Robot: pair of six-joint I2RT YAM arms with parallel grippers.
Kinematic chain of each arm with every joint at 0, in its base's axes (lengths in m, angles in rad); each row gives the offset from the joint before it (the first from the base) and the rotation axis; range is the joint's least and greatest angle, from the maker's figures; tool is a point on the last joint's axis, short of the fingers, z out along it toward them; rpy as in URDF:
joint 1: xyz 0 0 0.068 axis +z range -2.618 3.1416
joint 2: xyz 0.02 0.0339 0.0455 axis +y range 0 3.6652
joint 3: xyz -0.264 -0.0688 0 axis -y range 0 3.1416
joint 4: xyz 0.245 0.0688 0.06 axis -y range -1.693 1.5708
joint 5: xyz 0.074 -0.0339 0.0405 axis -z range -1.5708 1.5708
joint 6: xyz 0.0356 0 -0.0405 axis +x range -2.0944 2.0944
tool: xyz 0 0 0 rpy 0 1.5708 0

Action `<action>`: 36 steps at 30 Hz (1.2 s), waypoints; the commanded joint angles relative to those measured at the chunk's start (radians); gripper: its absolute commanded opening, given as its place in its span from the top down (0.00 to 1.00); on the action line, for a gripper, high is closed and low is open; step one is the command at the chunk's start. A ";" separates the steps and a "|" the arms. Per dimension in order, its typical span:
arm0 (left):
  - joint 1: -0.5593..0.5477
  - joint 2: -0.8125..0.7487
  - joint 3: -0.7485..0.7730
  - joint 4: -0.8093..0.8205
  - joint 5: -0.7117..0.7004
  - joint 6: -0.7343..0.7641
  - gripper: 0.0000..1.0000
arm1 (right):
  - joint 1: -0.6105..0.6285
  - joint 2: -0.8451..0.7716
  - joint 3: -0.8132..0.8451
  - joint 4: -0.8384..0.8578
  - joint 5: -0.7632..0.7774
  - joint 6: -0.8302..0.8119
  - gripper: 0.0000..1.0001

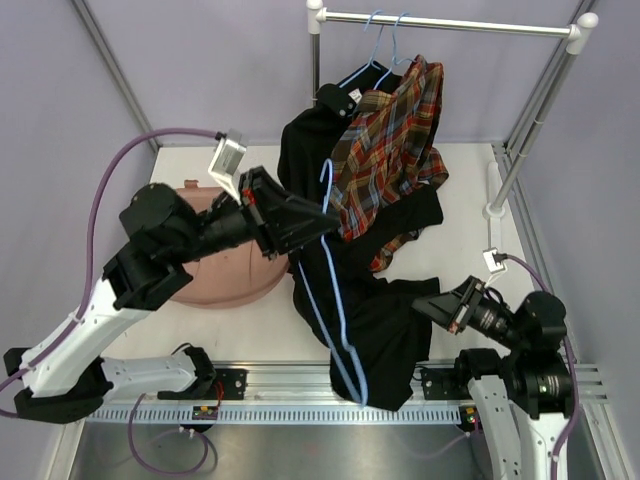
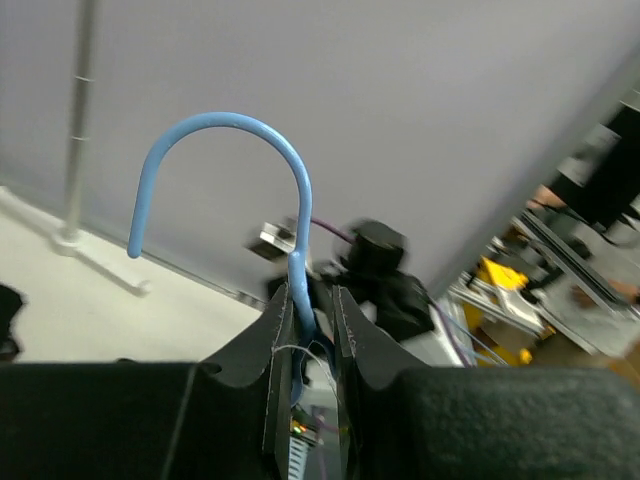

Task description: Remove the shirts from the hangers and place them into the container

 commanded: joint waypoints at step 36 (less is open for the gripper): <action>-0.362 0.090 -0.143 -0.194 -0.956 0.365 1.00 | 0.343 0.660 0.658 -0.169 0.381 -0.391 0.27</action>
